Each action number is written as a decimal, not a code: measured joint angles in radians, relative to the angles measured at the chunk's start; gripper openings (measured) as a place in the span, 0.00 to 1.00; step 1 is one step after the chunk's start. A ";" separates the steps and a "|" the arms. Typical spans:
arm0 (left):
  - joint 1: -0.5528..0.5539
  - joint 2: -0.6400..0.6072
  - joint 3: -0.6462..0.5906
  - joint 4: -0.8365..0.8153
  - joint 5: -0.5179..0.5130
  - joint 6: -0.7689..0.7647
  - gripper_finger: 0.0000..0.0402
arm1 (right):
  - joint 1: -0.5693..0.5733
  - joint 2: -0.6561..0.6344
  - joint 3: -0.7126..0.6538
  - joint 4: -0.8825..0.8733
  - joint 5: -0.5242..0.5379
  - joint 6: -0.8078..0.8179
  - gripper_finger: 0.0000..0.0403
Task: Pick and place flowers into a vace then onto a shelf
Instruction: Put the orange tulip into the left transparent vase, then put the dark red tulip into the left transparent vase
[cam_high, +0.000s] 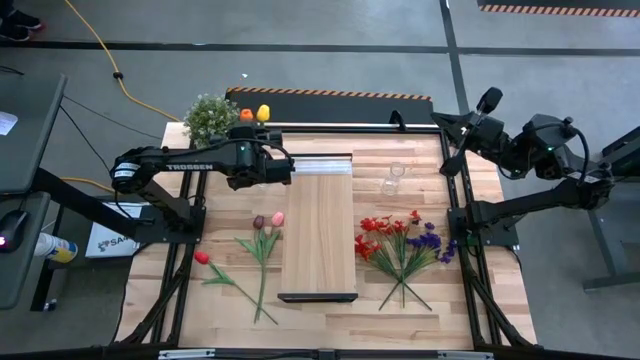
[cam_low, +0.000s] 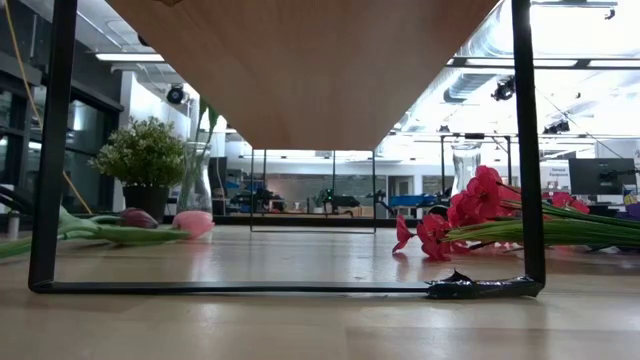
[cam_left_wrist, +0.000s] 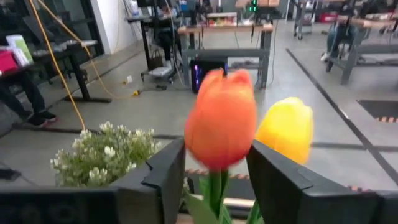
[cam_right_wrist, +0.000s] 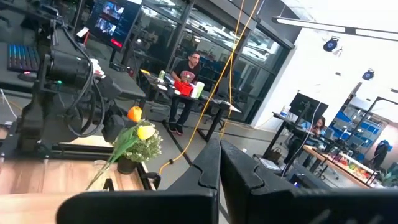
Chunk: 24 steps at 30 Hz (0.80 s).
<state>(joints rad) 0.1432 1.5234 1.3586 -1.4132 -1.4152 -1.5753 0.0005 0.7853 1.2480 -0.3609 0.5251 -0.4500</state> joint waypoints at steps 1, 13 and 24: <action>0.000 0.000 0.000 0.001 0.008 0.000 0.54 | 0.000 0.000 0.000 -0.001 0.000 0.000 0.00; 0.000 0.000 0.000 0.001 0.011 0.000 0.71 | 0.000 -0.002 0.000 -0.035 0.000 -0.004 0.00; -0.058 -0.014 0.001 -0.039 0.011 0.000 0.82 | 0.000 -0.002 0.000 -0.056 -0.001 -0.004 0.00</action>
<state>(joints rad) 0.0849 1.5090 1.3592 -1.4517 -1.4040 -1.5757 0.0002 0.7830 1.2480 -0.4171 0.5246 -0.4541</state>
